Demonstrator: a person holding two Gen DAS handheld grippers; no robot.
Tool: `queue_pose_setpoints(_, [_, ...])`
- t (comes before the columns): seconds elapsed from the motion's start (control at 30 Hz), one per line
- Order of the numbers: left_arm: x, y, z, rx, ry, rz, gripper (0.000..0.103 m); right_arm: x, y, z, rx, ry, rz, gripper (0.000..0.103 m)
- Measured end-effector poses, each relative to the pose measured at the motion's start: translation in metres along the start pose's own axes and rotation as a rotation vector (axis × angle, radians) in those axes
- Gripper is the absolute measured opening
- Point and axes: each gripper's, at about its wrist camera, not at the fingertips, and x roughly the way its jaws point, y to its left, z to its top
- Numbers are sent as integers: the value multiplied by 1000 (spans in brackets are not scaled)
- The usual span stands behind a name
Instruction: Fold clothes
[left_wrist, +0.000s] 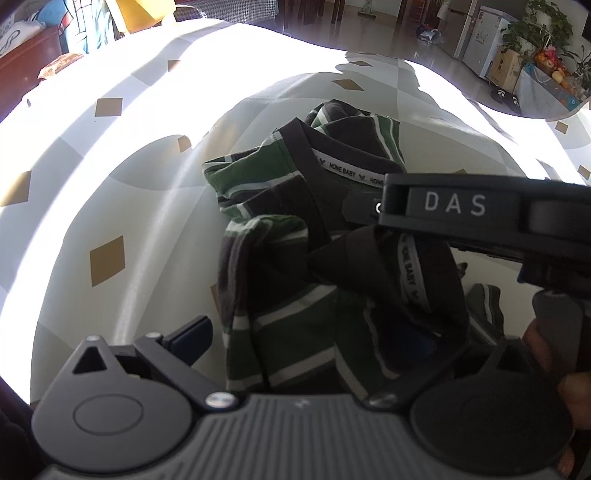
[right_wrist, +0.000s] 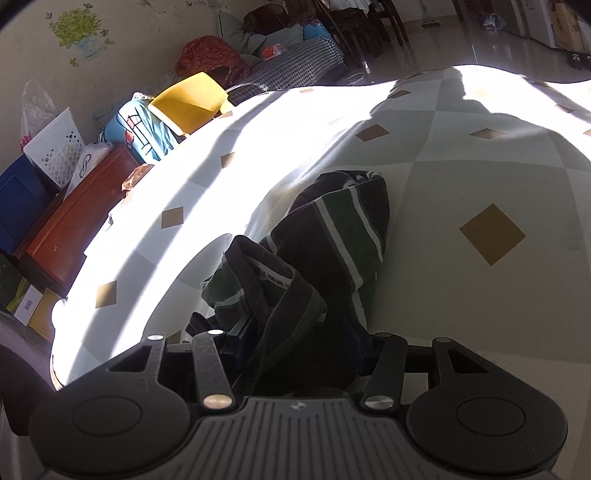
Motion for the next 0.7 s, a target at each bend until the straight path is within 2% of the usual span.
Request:
queue_pose_setpoints(0.13, [0,-1,0,7,-6,3,103,-2,6,-3,-49,-9,-35,25])
queue_pose_setpoints(0.27, [0,2,1,-1,-2,-5,99,-4,7,-5,-59,-17,-102,15])
queue_pose_setpoints(0.47, [-2,0,2,11,-17,-4,96,-10,-13,-4,14,-4,-237,6])
queue_pose_setpoints(0.53, [-3,0,2,12,-23,0,96,-12,-23,-4,75,6,-241,6])
queue_pose_setpoints(0.7, [-4,5,4,-15,-27,10,96,-19,-28,-5,88,9,-285,7])
